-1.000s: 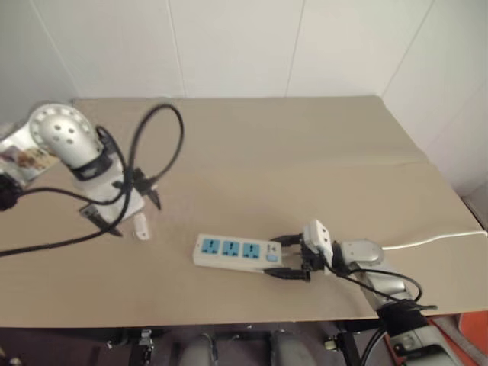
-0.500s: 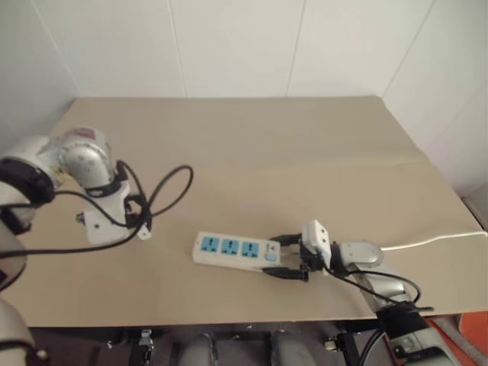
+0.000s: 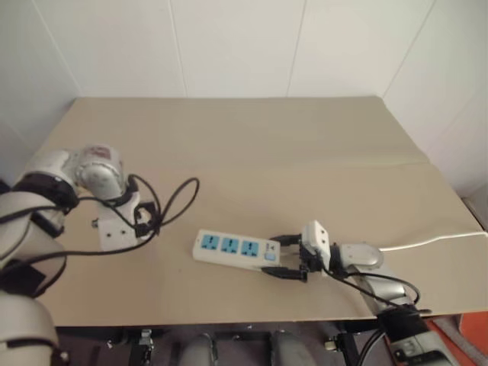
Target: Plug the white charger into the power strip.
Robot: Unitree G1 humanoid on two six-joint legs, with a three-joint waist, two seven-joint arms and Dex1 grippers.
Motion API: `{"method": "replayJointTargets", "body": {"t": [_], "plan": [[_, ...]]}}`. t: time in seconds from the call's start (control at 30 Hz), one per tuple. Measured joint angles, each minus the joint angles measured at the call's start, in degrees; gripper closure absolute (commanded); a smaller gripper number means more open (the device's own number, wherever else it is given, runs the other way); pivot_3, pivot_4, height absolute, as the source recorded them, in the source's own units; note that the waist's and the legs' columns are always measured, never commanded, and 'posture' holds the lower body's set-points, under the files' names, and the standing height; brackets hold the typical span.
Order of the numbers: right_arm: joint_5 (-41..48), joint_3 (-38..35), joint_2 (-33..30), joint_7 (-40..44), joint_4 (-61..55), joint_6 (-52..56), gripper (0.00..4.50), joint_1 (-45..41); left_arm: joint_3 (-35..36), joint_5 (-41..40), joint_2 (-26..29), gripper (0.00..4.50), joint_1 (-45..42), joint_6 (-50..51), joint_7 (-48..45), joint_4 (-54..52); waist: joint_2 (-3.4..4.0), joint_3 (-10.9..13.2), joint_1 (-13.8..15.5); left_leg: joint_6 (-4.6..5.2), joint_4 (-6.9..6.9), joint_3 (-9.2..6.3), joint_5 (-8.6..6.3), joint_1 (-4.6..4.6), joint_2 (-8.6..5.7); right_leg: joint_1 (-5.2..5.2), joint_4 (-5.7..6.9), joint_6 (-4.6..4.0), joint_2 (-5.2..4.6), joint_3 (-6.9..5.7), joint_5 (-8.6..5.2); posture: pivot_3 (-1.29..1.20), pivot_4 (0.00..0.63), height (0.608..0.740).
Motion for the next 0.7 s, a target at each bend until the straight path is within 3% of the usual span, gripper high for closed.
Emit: {"method": "replayJointTargets", "body": {"t": [0.43, 0.57, 0.7], "plan": [[-0.62, 0.06, -0.26, -0.65, -0.64, -0.01, 1.08, 0.24, 4.74, 20.70, -2.33, 0.00, 0.00, -2.04, 15.56, 3.84, -0.01, -0.01, 0.07, 0.00, 0.00, 0.00, 0.00, 0.00, -0.02, 0.00, 0.02, 0.01, -0.02, -0.01, 0.01, 0.00, 0.150, 0.740], [-0.94, 0.07, -0.26, -0.81, -0.74, -0.01, 1.08, 0.23, 4.83, 25.10, -2.99, 0.85, 0.00, -2.26, 19.74, 4.53, -0.02, -0.01, 0.10, 0.00, 0.00, 0.00, 0.00, 0.01, -0.03, 0.01, 0.06, 0.02, -0.03, -0.01, 0.01, 0.00, 0.150, 0.740], [-1.03, 0.09, -0.26, -0.83, -0.76, -0.02, 1.08, 0.22, 4.90, 30.40, -3.10, 2.10, 0.00, -2.26, 25.23, 4.54, -0.02, -0.02, 0.08, 0.00, 0.00, 0.00, 0.00, 0.01, -0.03, 0.01, 0.06, 0.02, -0.03, -0.01, 0.01, 0.00, 0.150, 0.740]]}}
